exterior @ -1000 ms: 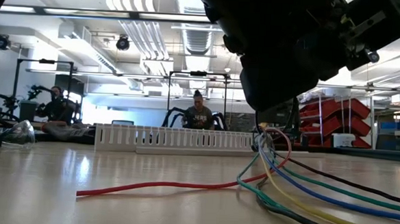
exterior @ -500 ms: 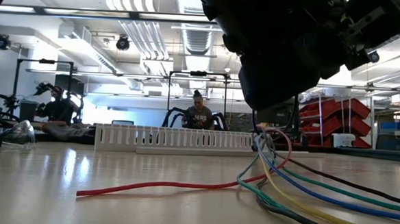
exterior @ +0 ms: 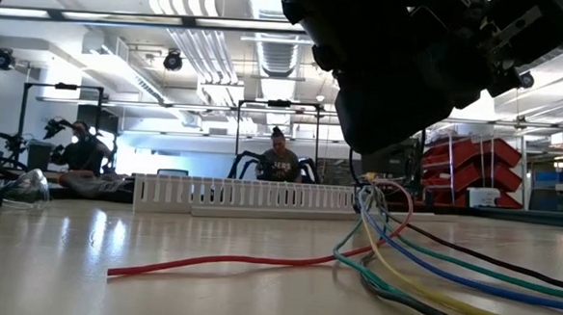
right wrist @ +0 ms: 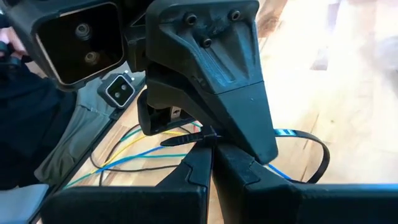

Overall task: Ziptie cables
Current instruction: Insert the pointed tail of the zip tie through the locking head to form a loop

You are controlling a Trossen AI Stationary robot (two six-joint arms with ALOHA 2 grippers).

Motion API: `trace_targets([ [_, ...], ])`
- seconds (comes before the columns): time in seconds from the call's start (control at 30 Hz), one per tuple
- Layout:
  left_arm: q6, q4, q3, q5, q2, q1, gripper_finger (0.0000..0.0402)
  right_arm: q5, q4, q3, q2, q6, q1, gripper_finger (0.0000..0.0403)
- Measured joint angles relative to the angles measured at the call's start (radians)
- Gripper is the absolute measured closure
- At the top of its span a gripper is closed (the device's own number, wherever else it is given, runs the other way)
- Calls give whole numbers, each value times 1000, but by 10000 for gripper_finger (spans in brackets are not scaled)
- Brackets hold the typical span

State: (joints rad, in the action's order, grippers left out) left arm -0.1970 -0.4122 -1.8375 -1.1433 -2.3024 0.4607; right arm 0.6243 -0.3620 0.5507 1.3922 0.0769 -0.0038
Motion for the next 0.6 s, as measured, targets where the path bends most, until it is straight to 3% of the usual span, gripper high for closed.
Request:
trace_targets([
  [0.13,-7,-9,0,15,3,10,402,25,11,0,0,-10,-1,403],
  [0.3,48,-38,1,163,44,7,396,50,14,1,-2,-14,-1,403],
  [0.6,195,-162,1,300,113,2,334,53,19,2,-4,-25,-2,403],
])
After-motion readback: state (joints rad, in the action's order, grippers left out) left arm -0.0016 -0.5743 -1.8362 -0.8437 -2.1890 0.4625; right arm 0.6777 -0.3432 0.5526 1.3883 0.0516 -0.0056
